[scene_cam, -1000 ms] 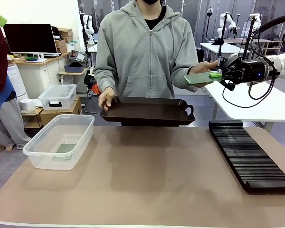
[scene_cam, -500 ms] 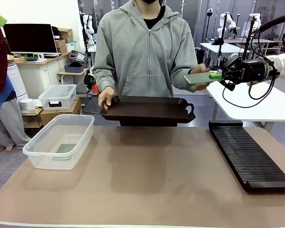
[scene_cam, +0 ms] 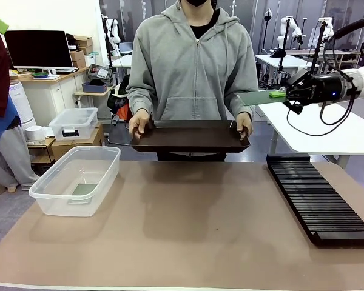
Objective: Sort PCBs into racks and boxes based on the side picked up.
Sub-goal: If the short side of the Blank PCB is picked up, insert it into the PCB Rack ; if the long side is picked up, place it in the Organizing box.
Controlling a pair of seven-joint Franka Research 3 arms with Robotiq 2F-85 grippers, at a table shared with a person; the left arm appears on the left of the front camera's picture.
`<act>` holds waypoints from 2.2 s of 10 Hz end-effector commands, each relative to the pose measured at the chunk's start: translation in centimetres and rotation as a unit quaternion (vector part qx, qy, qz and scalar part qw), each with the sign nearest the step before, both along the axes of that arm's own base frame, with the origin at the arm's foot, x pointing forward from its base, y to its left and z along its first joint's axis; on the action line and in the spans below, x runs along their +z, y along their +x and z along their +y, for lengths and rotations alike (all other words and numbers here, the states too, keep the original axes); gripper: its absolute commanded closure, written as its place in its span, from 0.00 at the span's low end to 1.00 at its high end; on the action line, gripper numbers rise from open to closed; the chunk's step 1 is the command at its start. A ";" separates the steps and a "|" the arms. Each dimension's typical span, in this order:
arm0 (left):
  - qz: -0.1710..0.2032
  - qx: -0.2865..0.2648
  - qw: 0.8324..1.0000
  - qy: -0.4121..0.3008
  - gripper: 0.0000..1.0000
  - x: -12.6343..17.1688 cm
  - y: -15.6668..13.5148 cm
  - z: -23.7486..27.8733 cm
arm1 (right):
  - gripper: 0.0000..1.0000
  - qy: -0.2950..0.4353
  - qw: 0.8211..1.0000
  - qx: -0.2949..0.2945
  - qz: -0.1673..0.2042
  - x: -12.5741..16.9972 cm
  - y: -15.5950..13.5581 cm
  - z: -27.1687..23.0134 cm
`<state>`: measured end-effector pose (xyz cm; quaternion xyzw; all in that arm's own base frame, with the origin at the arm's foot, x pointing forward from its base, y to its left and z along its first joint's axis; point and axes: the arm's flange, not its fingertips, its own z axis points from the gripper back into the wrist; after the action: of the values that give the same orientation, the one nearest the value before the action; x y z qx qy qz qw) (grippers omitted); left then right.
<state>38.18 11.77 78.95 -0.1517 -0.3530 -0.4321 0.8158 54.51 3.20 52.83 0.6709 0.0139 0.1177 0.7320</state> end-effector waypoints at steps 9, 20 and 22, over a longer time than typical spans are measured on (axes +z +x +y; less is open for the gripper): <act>0.000 -0.003 1.000 -0.001 0.00 -0.1 -0.3 -0.1 | 0.98 -0.128 0.921 0.045 -0.364 1.0 -11.0 -9.1; 0.000 -0.003 1.000 -0.001 0.00 -0.1 -0.3 -0.1 | 0.98 -0.082 0.864 0.036 -0.495 -2.5 -9.5 -13.9; 0.000 -0.003 1.000 -0.001 0.00 -0.1 -0.3 -0.1 | 0.98 -0.063 0.810 0.072 -0.579 -3.3 -7.3 -15.4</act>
<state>38.19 11.78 78.95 -0.1517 -0.3530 -0.4321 0.8159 45.66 -11.24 50.05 0.4382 -0.3276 0.4952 0.6748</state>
